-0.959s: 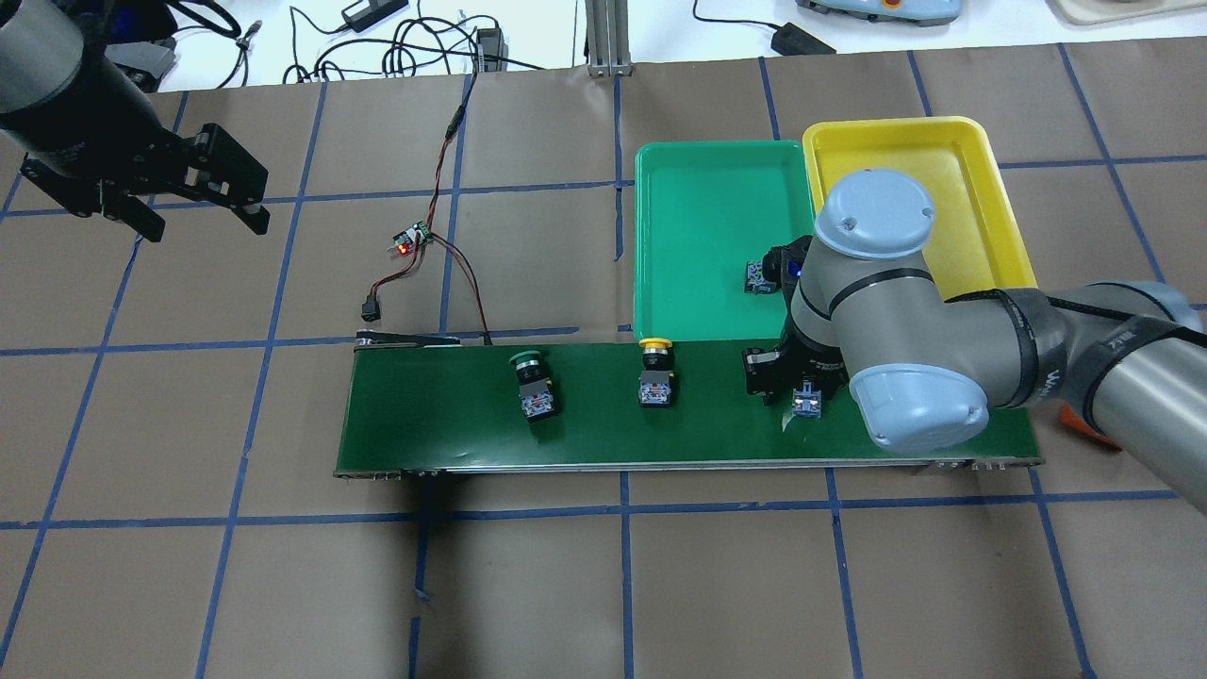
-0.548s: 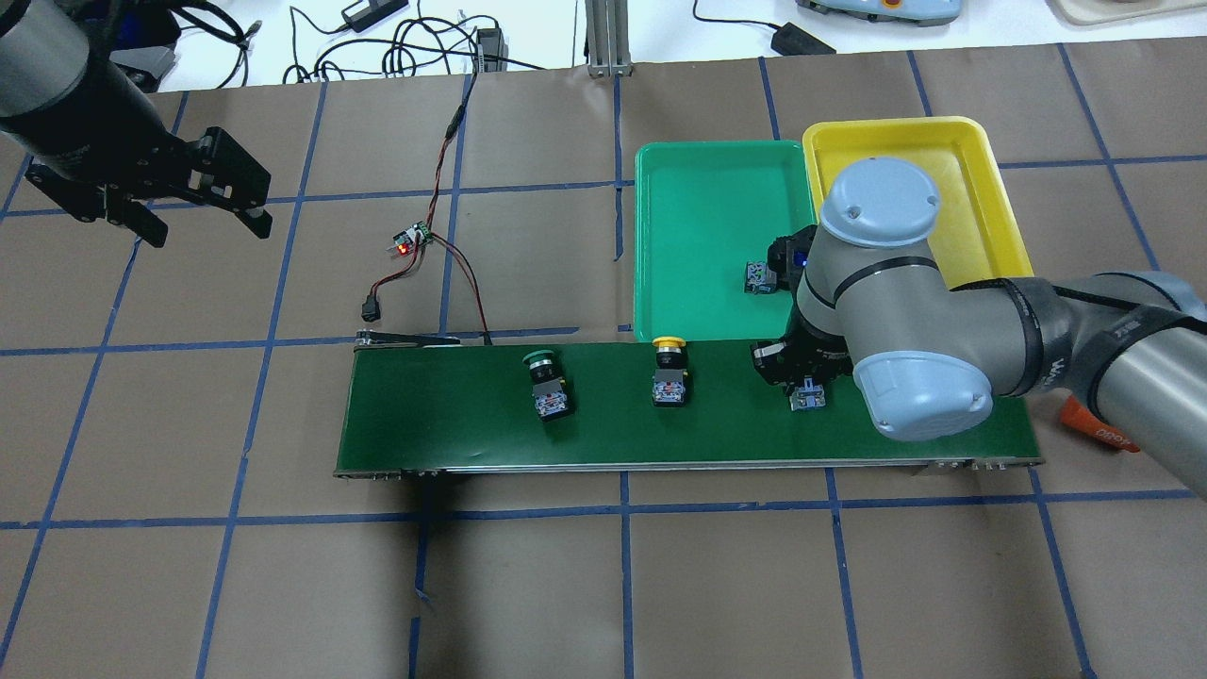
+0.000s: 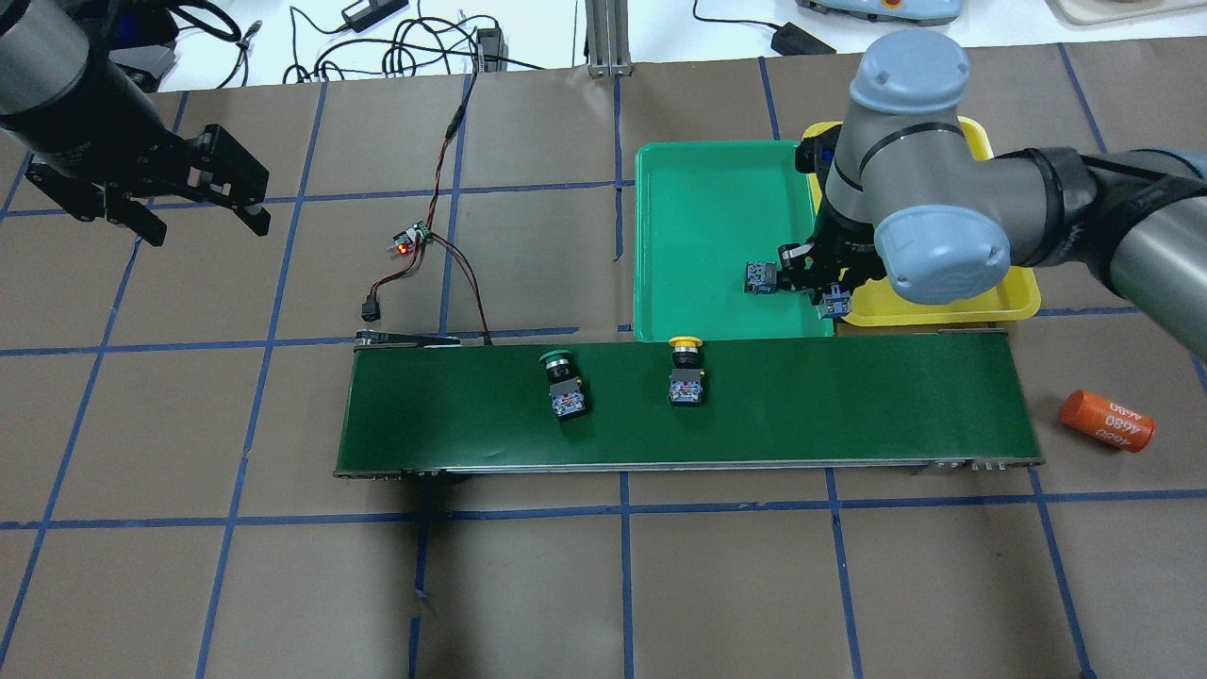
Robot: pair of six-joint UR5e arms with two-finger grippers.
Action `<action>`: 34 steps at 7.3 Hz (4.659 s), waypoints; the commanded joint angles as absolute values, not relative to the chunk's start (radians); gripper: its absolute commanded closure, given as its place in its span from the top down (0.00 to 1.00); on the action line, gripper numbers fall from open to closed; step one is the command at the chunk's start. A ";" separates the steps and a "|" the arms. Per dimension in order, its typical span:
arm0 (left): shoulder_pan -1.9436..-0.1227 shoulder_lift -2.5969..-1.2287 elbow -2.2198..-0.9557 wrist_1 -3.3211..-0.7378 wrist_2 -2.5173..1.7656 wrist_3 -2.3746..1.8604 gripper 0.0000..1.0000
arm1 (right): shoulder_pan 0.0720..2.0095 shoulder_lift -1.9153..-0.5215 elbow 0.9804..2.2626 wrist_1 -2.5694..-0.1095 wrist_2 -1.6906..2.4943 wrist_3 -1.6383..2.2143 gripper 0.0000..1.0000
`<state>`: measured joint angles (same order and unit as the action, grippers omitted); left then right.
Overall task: Sort buttons by color to trays
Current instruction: 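Carry yellow-capped button into yellow tray and open right gripper, then return right gripper to belt end and grasp next yellow-capped button, then place yellow-capped button in yellow tray and open right gripper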
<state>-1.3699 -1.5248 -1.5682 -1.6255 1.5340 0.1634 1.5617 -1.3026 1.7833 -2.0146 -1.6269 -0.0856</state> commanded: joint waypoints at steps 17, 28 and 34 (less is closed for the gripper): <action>-1.368 -1.517 -1.568 -1.631 1.537 0.146 1.00 | 1.686 -1.508 2.016 -2.063 -1.597 0.078 0.93; -1.546 -1.473 -1.557 -1.689 1.572 0.162 1.00 | 1.660 -1.439 2.019 -2.174 -1.611 0.045 0.18; -1.529 -1.463 -1.559 -1.671 1.565 0.141 1.00 | 1.373 -1.067 1.588 -2.017 -1.609 -0.333 0.22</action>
<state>-1.5366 -1.4645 -1.5577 -1.6843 1.5639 0.1435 1.4306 -1.1355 1.6357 -2.0180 -1.6106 -0.2751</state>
